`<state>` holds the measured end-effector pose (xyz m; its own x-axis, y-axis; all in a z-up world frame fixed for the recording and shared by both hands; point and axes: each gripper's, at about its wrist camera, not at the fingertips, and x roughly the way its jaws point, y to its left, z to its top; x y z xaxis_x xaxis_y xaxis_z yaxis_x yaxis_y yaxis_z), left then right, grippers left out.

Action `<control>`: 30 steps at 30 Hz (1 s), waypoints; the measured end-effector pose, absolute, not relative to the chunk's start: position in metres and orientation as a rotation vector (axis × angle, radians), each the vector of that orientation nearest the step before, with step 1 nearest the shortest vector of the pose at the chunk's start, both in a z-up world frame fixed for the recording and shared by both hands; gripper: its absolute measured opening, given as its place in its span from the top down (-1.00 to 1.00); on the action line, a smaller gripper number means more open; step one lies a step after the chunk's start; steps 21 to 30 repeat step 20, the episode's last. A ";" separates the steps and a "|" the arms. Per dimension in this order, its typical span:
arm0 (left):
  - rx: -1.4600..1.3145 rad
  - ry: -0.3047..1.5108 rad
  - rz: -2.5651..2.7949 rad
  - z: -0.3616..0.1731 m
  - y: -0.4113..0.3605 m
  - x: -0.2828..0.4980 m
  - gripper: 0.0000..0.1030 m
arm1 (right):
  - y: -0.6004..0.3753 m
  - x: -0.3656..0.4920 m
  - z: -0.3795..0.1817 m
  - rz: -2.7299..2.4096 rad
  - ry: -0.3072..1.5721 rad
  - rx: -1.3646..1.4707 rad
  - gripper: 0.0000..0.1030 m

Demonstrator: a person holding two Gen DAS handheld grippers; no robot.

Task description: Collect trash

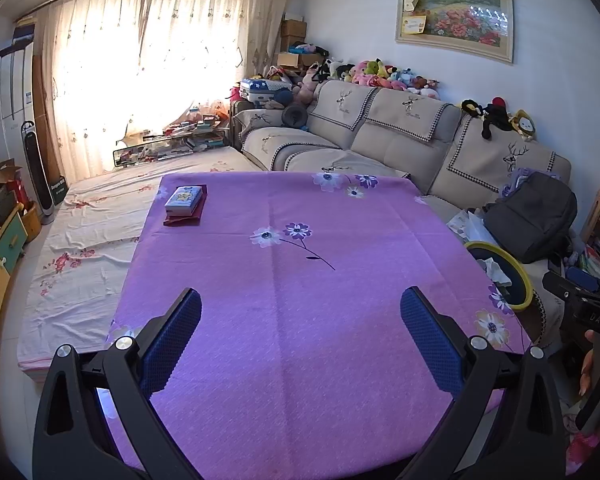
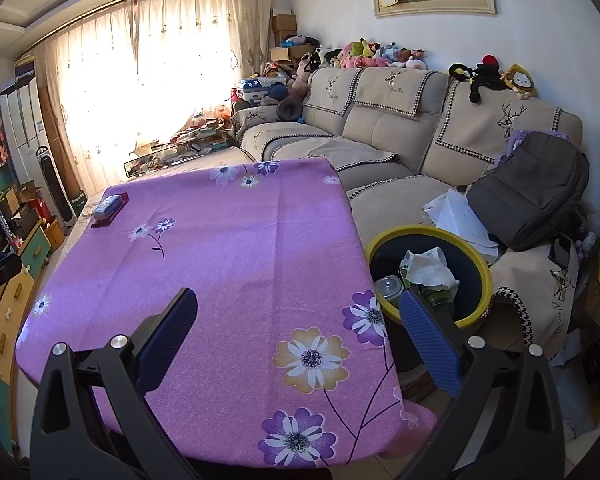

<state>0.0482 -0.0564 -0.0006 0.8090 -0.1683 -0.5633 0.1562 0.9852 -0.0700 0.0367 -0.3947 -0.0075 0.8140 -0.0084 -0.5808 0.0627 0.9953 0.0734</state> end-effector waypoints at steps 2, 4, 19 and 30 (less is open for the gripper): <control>-0.018 0.605 -0.174 -0.001 -0.057 0.050 -0.91 | -0.395 0.037 -0.007 -0.038 0.618 0.091 -0.87; -0.012 0.600 -0.175 -0.002 -0.058 0.050 -0.91 | -0.394 0.037 -0.008 -0.038 0.619 0.091 -0.87; -0.014 0.718 -0.158 -0.036 -0.057 0.148 -0.91 | -0.377 0.114 -0.021 0.029 0.681 0.051 -0.87; -0.009 0.733 -0.142 -0.044 -0.055 0.162 -0.91 | -0.373 0.128 -0.023 0.043 0.691 0.045 -0.87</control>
